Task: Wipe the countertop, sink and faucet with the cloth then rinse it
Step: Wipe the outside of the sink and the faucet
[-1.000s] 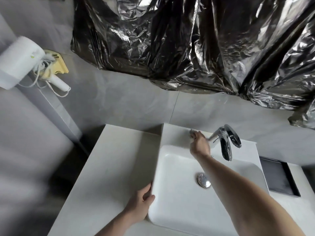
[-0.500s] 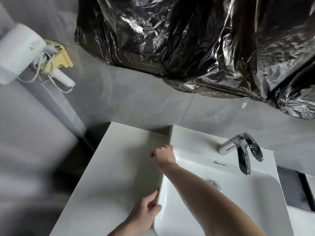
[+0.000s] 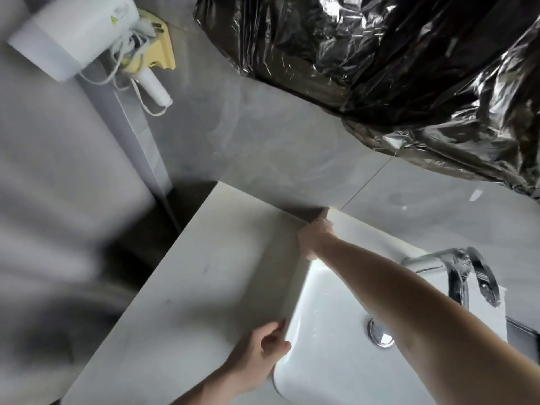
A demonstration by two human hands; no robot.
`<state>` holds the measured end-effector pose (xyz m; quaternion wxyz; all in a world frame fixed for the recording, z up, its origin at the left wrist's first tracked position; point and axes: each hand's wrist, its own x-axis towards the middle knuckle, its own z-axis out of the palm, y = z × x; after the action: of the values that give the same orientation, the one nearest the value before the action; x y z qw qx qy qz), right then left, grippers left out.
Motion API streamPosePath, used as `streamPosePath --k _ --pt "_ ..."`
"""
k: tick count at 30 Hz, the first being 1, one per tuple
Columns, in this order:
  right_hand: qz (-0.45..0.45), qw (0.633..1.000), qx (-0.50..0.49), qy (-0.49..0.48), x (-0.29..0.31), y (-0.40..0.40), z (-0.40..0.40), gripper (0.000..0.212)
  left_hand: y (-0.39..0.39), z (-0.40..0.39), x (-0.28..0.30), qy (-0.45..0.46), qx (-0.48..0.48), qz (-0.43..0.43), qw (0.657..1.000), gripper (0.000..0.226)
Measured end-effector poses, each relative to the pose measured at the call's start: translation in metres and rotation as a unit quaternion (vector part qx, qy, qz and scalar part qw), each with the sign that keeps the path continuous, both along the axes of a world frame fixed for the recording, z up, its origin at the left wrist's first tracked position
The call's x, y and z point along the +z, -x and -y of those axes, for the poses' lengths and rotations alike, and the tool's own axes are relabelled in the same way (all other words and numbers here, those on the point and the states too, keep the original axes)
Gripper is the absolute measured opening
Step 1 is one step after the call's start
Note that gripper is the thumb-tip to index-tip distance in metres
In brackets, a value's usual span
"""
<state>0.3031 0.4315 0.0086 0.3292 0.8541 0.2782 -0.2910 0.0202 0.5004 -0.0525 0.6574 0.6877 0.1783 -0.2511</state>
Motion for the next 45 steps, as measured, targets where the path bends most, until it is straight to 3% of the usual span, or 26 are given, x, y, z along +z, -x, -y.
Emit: streamPosePath --k 2,4,7,10,15,19,28,33,35,37,40,43,45 --pt "-0.035 0.999 0.032 0.008 0.012 0.026 -0.007 0.046 0.009 -0.004 0.002 0.005 0.03 -0.013 0.999 0.035" --pt "-0.091 0.992 0.084 0.002 0.017 0.061 -0.01 0.047 0.021 -0.008 0.002 0.008 0.043 -0.031 0.999 0.042" --pt "-0.163 0.968 0.182 0.059 0.017 0.118 -0.009 0.043 0.038 -0.014 0.008 0.003 0.024 -0.053 0.998 0.035" --pt "-0.161 0.961 0.218 0.052 0.02 0.138 -0.007 0.042 0.048 -0.025 0.01 -0.011 -0.007 -0.072 0.997 0.026" --pt "-0.093 0.985 0.143 0.034 0.01 0.103 0.001 0.042 0.05 -0.034 0.016 -0.037 -0.039 -0.083 0.995 0.025" --pt "-0.033 0.994 0.091 0.054 0.004 0.094 -0.002 0.043 0.046 -0.04 0.022 -0.056 -0.002 -0.095 0.994 0.041" --pt "-0.121 0.986 0.118 -0.005 0.002 0.22 -0.001 0.04 0.051 -0.07 0.019 -0.079 0.098 -0.101 0.987 0.04" --pt "-0.112 0.982 0.141 -0.051 0.012 0.263 0.011 0.013 0.037 -0.054 0.03 -0.05 0.12 -0.088 0.988 0.03" --pt "-0.099 0.981 0.137 -0.091 0.01 0.278 0.023 0.006 0.028 -0.045 0.032 -0.06 0.095 -0.061 0.992 0.036" --pt "-0.054 0.966 0.133 -0.213 -0.004 0.292 0.05 0.012 0.019 -0.036 0.032 -0.073 0.066 -0.039 0.994 0.036" --pt "-0.027 0.883 0.051 -0.467 -0.016 0.308 0.103 0.048 0.004 -0.021 0.037 -0.092 0.024 -0.001 0.995 0.034" --pt "0.023 0.853 -0.018 -0.522 -0.018 0.327 0.135 0.079 -0.004 -0.005 0.044 -0.102 0.013 0.009 0.995 0.041" --pt "0.07 0.832 -0.073 -0.546 -0.028 0.345 0.141 0.079 -0.006 0.006 0.047 -0.109 0.016 0.011 0.994 0.04"
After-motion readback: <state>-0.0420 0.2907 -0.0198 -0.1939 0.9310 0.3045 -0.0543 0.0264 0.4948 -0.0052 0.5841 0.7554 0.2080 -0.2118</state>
